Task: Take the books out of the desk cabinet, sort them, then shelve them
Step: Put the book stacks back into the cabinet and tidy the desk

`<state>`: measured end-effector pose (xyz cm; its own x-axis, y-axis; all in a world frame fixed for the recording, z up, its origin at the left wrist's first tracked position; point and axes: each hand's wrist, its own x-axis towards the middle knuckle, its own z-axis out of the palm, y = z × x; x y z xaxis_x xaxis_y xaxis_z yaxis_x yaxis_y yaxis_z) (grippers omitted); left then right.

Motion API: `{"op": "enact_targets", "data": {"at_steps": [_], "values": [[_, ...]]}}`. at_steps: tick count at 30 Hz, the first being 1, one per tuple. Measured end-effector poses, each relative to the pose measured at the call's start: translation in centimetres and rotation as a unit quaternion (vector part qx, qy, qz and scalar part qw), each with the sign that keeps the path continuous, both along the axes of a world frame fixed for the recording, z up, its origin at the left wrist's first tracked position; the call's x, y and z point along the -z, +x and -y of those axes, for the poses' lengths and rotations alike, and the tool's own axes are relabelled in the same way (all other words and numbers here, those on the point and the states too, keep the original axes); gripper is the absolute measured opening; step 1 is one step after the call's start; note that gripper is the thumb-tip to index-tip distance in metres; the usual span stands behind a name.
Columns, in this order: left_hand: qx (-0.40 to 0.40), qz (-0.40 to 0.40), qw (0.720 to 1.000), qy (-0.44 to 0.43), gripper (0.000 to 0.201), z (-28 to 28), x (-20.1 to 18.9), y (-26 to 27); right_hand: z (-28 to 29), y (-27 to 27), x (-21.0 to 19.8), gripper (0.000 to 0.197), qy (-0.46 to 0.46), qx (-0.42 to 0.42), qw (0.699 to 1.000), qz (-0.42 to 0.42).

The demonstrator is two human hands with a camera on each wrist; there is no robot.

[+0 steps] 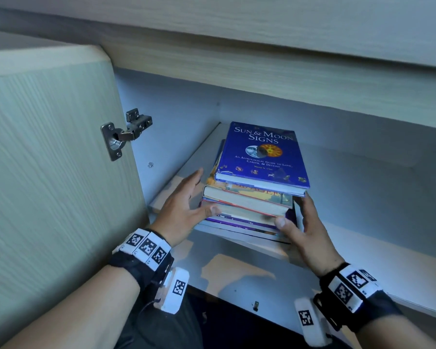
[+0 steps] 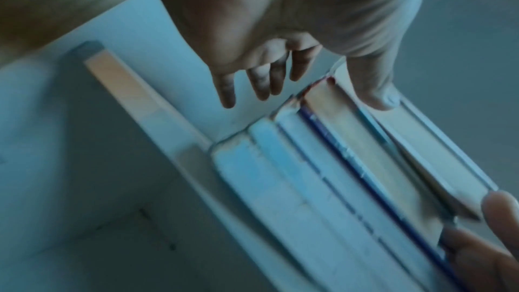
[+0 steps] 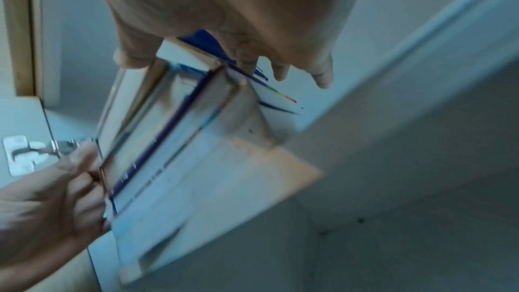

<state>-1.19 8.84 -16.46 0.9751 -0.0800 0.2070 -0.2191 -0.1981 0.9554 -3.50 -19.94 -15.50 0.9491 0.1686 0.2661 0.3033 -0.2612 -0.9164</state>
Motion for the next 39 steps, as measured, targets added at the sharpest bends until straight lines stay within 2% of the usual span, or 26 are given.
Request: {"op": "enact_targets", "data": {"at_steps": [1, 5, 7, 11, 14, 18, 21, 23, 25, 26, 29, 34, 37, 39], "values": [[0.005, -0.001, 1.0, -0.008, 0.102, 0.0, -0.5, 0.1, -0.2, 0.1, -0.5, 0.063, 0.008, 0.007, 1.0, -0.002], [0.006, 0.031, 0.999, 0.011, 0.065, 0.6, -1.4, 0.2, -0.9, 0.3, -1.4, 0.045, 0.013, 0.013, 0.999, -0.037], [0.003, 0.035, 0.999, -0.005, 0.058, 0.7, -1.6, 0.0, -0.7, 0.5, -1.2, 0.043, -0.01, 0.011, 1.0, -0.026], [0.005, 0.019, 0.999, -0.051, 0.062, 0.7, -1.2, 0.2, -0.2, 1.0, -1.0, 0.047, -0.088, 0.028, 0.996, 0.014], [0.003, 0.01, 0.997, -0.076, 0.068, 0.7, -1.0, 0.2, -0.4, 1.0, -0.8, 0.05, -0.102, 0.032, 0.994, 0.029], [0.002, 0.01, 0.998, -0.063, 0.07, 0.6, -1.1, 0.2, -0.4, 1.0, -0.6, 0.05, -0.11, 0.028, 0.993, 0.036], [0.016, 0.014, 1.0, -0.021, 0.079, 0.2, -1.5, 0.4, 0.4, 0.9, -1.5, 0.046, -0.031, -0.03, 0.999, -0.028], [0.026, 0.006, 1.0, -0.004, 0.09, 0.1, -2.3, 0.6, 1.5, 1.0, -2.5, 0.067, 0.076, -0.019, 0.996, -0.048], [0.035, 0.011, 0.999, 0.014, 0.089, 0.0, -3.2, 0.9, 2.1, 1.2, -3.9, 0.082, 0.108, 0.037, 0.993, -0.044], [0.042, 0.014, 0.999, 0.023, 0.083, 0.0, -3.6, 0.9, 2.1, 1.4, -4.7, 0.079, 0.079, 0.039, 0.995, -0.035], [0.05, 0.018, 0.999, 0.001, 0.068, 0.3, -3.8, 0.9, 1.1, 1.6, -5.6, 0.062, -0.09, 0.028, 0.995, 0.016], [0.029, 0.038, 0.996, -0.072, 0.059, 0.7, -3.3, 0.8, 0.7, 1.0, -4.5, 0.038, -0.075, 0.048, 0.994, 0.064], [0.016, 0.041, 0.996, -0.081, 0.051, 0.8, -3.2, 0.9, 0.6, 0.2, -4.0, 0.047, -0.074, 0.032, 0.994, 0.074], [0.013, 0.05, 0.996, -0.077, 0.053, 0.8, -3.3, 0.7, 0.6, -0.2, -4.3, 0.049, -0.083, 0.027, 0.994, 0.069]]}}
